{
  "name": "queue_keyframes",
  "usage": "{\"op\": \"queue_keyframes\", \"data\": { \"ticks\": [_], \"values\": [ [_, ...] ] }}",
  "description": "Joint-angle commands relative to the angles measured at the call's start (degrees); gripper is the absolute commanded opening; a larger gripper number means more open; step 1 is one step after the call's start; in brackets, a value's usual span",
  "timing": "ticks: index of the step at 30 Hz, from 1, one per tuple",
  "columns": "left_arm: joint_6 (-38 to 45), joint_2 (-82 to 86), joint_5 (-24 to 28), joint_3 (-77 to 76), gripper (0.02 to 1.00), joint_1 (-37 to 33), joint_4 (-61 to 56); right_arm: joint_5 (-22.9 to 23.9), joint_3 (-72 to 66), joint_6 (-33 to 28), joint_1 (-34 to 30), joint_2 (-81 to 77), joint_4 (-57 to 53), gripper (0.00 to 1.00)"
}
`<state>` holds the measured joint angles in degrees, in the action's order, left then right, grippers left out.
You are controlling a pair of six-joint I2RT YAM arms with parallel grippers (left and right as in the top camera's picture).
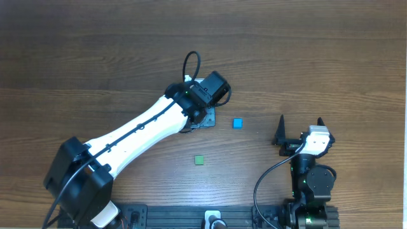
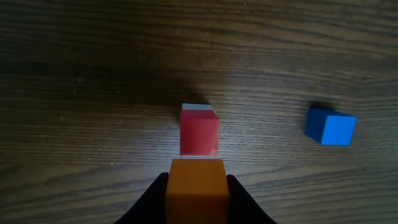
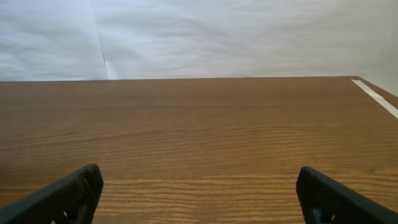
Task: Stack Cubes
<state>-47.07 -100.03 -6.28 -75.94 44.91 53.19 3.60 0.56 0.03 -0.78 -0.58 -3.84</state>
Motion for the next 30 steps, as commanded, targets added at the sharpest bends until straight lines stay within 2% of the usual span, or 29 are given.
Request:
{"op": "queue_keyframes", "data": {
  "ticks": [1,30],
  "values": [
    [-1.22,-1.31,-0.85,-0.13,0.102,0.31,-1.18,0.72,-0.24,0.33,-0.31,0.04,-0.09,0.987],
    [-1.16,-4.81,-0.87,-0.13,0.106,-0.98,-3.69,0.72,-0.24,0.33,-0.31,0.04,-0.09,0.991]
  ]
}}
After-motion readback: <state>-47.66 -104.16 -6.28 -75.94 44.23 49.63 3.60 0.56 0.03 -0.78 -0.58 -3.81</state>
